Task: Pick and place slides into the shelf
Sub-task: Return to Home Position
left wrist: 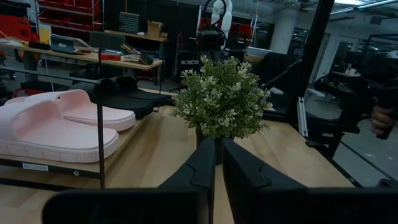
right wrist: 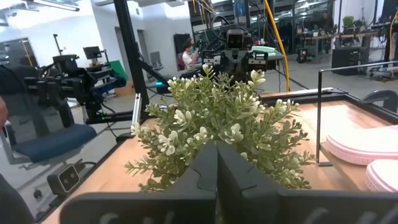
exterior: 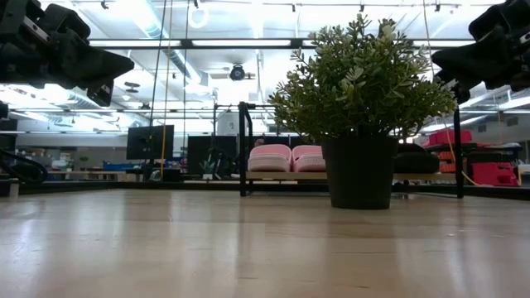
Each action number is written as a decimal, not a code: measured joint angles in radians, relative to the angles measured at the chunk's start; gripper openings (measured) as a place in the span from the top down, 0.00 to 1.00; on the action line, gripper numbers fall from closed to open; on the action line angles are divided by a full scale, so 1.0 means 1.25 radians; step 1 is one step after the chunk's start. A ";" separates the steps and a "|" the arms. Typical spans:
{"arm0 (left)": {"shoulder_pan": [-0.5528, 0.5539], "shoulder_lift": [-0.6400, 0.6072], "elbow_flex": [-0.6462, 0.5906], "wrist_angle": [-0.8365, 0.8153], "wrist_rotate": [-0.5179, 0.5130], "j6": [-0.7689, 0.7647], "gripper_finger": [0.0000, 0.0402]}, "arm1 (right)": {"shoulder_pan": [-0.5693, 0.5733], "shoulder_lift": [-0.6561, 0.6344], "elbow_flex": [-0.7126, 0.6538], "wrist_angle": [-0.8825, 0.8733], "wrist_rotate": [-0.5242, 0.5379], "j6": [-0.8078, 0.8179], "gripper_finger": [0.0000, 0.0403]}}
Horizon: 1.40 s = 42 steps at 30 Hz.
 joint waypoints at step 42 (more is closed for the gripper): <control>0.000 0.000 0.000 0.000 0.000 -0.001 0.94 | 0.000 0.000 0.000 -0.002 0.001 -0.032 0.98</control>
